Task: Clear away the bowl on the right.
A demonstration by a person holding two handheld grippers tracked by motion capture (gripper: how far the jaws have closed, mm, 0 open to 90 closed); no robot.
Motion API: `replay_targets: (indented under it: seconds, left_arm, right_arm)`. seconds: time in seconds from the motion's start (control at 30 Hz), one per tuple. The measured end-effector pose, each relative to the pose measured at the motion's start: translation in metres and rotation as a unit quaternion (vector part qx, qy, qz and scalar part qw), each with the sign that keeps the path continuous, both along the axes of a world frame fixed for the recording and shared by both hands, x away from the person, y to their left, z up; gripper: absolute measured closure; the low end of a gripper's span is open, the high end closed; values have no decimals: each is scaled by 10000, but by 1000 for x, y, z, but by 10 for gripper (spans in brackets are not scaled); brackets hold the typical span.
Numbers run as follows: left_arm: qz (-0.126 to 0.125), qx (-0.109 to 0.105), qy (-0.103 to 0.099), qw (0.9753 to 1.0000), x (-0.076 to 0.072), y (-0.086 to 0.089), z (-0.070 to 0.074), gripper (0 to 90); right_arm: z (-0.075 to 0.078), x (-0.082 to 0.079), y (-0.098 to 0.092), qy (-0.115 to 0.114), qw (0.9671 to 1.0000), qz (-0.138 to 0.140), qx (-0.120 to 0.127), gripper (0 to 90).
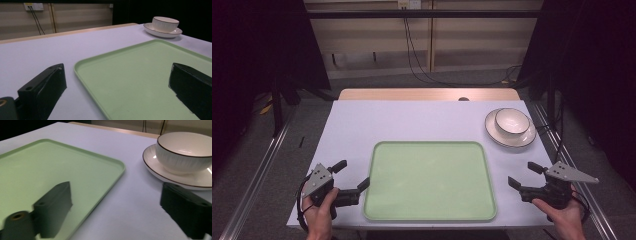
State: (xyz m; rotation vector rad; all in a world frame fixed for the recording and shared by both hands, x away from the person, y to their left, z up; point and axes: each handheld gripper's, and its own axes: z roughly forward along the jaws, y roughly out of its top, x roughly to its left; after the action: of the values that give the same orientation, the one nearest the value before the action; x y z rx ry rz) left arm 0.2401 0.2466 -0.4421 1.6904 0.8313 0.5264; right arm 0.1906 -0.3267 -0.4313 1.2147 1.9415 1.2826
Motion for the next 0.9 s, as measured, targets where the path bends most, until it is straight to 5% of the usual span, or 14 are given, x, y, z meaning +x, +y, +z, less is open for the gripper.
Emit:
replay_targets:
  seconds: [0.3,0.4,0.53,0.8,0.9]
  left_arm:
    - [-24,24,11,10000,2,-1,0,13]
    - [-7,19,23,10000,2,0,-1,14]
    - [13,37,7,10000,2,0,-1,14]
    - [20,-13,14,10000,3,-1,-1,14]
    - [58,-33,20,10000,3,0,-1,13]
  right_arm:
    - [3,14,1,-186,9996,193,38,376]
    - [8,22,-1,104,9995,164,264,365]
    - [17,31,-5,253,9996,-69,-72,440]
    - [24,51,-22,46,9994,-346,15,473]
    - [27,62,-30,153,9987,-478,-61,489]
